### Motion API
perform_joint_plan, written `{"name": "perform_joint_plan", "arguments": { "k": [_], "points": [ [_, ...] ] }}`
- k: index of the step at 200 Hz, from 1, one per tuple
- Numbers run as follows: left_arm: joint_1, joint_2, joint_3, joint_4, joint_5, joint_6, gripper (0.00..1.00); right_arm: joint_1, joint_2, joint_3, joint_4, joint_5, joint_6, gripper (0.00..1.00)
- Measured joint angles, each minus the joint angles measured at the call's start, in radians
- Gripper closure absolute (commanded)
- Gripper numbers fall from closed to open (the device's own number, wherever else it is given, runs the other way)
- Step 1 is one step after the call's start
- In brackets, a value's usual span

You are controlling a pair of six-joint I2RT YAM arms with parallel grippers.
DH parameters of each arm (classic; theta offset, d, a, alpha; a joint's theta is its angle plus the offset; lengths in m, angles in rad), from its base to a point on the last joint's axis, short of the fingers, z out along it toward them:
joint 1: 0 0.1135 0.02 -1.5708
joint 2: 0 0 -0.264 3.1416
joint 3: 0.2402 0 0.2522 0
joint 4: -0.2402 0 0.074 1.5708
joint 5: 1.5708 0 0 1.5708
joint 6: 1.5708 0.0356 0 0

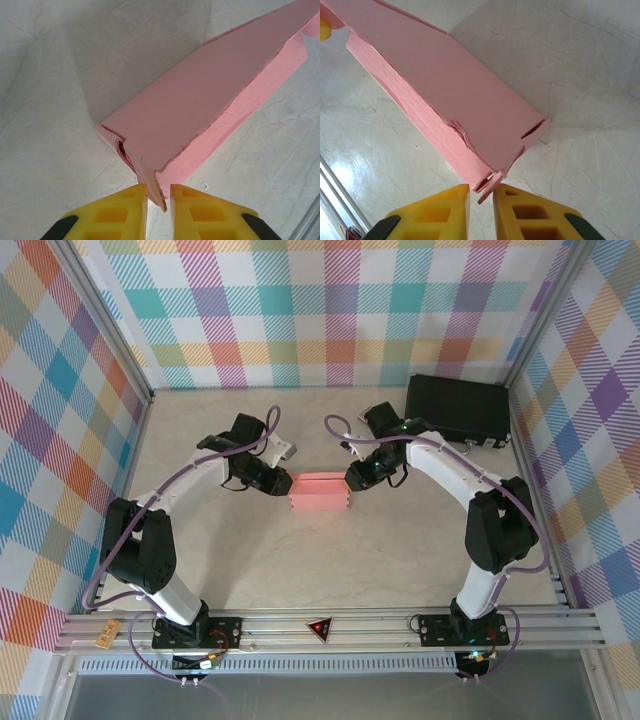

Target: Fold the paper box

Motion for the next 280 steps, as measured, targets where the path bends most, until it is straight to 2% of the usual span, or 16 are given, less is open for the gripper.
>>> {"name": "perform_joint_plan", "arguments": {
  "k": [280],
  "points": [
    [-0.004, 0.005, -0.024, 0.0, -0.023, 0.0, 0.83, 0.018, 0.026, 0.006, -0.026, 0.007, 0.006, 0.83]
  ]
}}
